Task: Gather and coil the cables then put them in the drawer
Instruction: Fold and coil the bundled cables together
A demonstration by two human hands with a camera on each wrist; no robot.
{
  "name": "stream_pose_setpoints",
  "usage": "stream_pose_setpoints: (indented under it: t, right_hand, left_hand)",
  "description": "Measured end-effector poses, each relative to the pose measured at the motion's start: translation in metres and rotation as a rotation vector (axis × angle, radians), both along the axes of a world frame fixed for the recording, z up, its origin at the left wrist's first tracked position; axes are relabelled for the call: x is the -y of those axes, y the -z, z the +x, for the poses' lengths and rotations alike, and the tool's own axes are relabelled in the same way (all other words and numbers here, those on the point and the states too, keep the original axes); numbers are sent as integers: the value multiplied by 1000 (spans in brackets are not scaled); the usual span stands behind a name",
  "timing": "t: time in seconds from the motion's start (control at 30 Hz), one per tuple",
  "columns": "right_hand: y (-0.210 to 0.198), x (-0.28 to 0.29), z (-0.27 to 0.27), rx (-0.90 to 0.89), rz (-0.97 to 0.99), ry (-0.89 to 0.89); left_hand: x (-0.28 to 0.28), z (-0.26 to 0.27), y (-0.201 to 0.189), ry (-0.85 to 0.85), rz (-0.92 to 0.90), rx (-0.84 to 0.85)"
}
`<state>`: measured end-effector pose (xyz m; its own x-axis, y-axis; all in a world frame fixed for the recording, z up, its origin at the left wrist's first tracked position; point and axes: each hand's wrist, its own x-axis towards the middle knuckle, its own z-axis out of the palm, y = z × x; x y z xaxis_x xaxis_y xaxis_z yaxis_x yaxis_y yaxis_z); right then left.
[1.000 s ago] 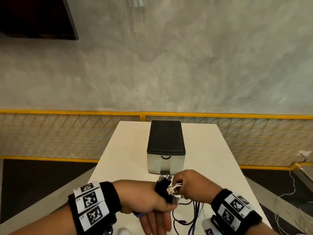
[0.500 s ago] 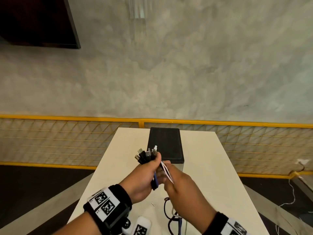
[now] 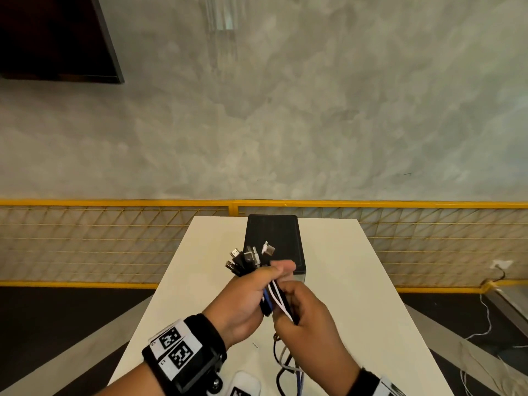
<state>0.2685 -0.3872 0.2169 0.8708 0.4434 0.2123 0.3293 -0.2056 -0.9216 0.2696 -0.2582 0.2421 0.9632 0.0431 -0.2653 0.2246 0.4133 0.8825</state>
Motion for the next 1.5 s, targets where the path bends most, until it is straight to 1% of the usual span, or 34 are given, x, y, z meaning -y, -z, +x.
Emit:
stream_pose_setpoints:
  t: [0.03, 0.1, 0.2, 0.3, 0.37, 0.47, 0.67, 0.77, 0.83, 0.9, 1.0, 1.07, 1.13, 1.17, 1.2, 1.23, 1.27, 1.3, 1.33, 1.4, 1.47, 1.5]
  right_hand:
    - [0, 1, 2, -80, 35, -1]
    - [-1, 4, 8, -192, 56, -56]
    - [-3, 9, 13, -301, -28, -162]
    - [-3, 11, 10, -461, -31, -310]
    - [-3, 11, 6, -533, -35, -425]
    - [3, 13, 5, -559, -80, -513]
    - [19, 17, 12, -569, -228, -591]
    - [23, 25, 21, -517, -337, -584]
    - [22, 29, 32, -425, -450, -508]
    - [16, 30, 44, -308, -543, -443]
    - [5, 28, 54, -110, -616, -378]
    - [-2, 25, 54, 9, -652, -374]
    - [-7, 23, 53, 107, -711, -370]
    - [-8, 23, 54, 123, -723, -367]
    - [-8, 25, 55, 98, -704, -373]
    - [-8, 27, 55, 49, -655, -383]
    - [-8, 29, 56, 2, -595, -382]
    - [-9, 31, 56, -29, -535, -369]
    - [-10, 32, 57, -46, -476, -353]
    - [-11, 35, 56, -59, -355, -332]
    - [-11, 36, 55, -61, -230, -325]
    - [-12, 36, 54, -58, -178, -316]
  left_hand:
    - [0, 1, -2, -10, 6, 28]
    - [1, 0, -5, -28, -12, 72]
    - [2, -2, -10, -59, -62, 110]
    - [4, -4, -17, -50, -120, 134]
    - [5, -7, -22, -37, -160, 131]
    - [4, -8, -29, -16, -195, 121]
    - [-1, -18, -28, 82, -140, 96]
    - [-9, -23, -23, 207, -90, 80]
    - [-14, -28, -19, 346, -22, 82]
    - [-18, -33, -16, 498, 108, 69]
    - [-17, -36, -21, 703, 436, 15]
    - [-14, -36, -28, 837, 638, -6]
    - [-12, -35, -30, 929, 870, -40]
    - [-12, -35, -28, 939, 1016, -59]
    - [-13, -34, -24, 915, 1170, -54]
    - [-13, -34, -21, 867, 1302, -10]
    - [-13, -33, -19, 813, 1389, 52]
    - [-12, -31, -18, 747, 1424, 119]
    - [-12, -29, -16, 685, 1421, 179]
    - [-16, -23, -11, 584, 1355, 232]
    - [-22, -17, -4, 485, 1241, 257]
    - [-21, -15, -3, 416, 1140, 244]
